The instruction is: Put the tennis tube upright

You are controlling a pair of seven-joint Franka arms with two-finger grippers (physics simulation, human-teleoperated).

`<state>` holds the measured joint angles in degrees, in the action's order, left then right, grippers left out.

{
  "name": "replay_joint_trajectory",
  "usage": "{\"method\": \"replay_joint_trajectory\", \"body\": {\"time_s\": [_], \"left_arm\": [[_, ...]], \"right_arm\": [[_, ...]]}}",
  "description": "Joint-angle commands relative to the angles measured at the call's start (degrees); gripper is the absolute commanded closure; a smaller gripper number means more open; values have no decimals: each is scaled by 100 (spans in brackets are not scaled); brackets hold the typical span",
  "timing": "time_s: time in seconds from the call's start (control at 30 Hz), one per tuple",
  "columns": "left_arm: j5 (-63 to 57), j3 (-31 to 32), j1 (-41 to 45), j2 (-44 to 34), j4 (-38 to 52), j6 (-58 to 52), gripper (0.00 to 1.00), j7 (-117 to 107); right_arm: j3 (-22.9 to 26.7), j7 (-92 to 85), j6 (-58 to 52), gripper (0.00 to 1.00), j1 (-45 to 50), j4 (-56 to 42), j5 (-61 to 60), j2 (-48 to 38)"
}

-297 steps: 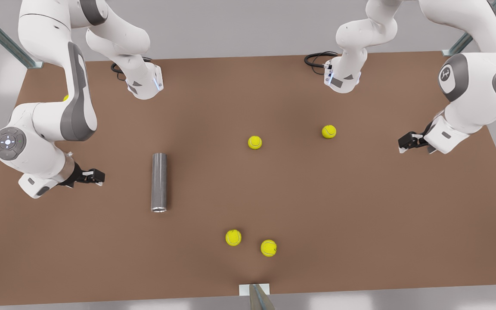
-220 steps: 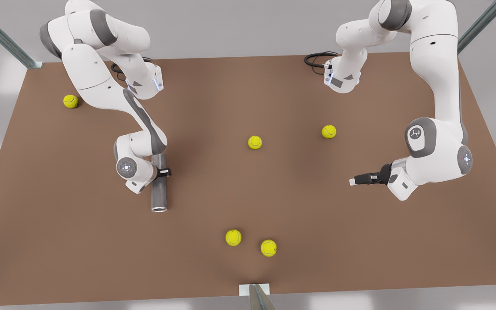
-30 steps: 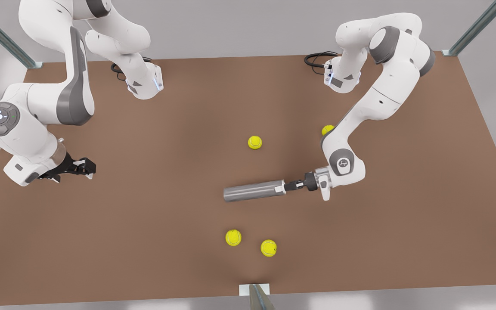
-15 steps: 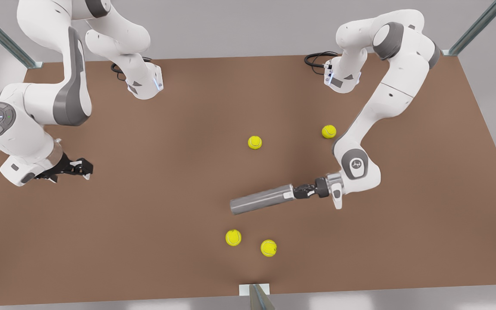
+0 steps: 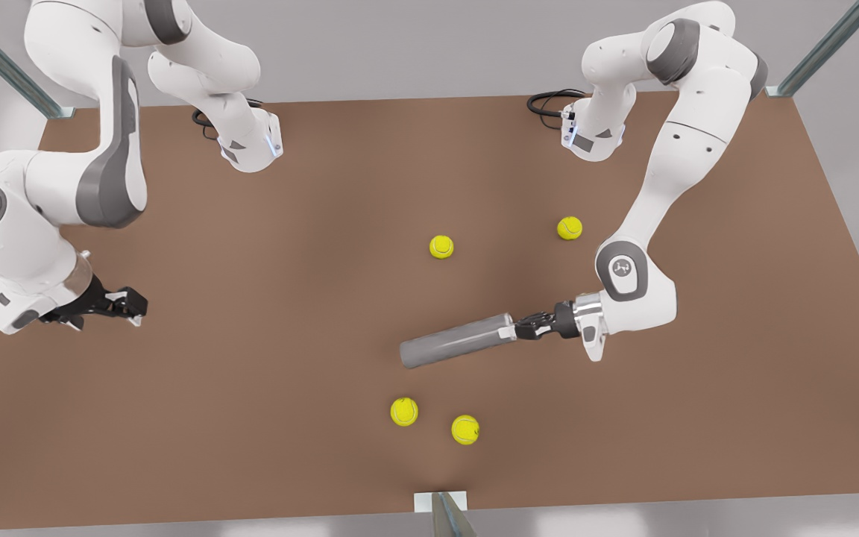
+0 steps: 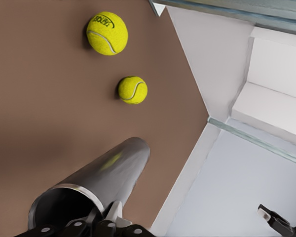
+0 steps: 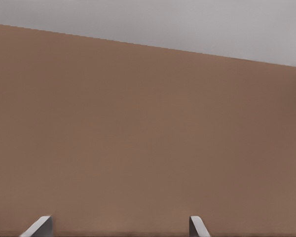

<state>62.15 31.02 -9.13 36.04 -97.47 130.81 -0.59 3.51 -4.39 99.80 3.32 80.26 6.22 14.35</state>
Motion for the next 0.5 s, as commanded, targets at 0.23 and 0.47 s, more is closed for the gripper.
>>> {"method": "replay_joint_trajectory", "body": {"time_s": [0.23,0.47], "left_arm": [[-89,0,-45,18,27,-143,79,15],[-89,0,-54,18,27,-143,79,6]], "right_arm": [[-8,0,-233,0,2,-10,-7,-29],[-8,0,-233,0,11,-2,-7,-20]]}}
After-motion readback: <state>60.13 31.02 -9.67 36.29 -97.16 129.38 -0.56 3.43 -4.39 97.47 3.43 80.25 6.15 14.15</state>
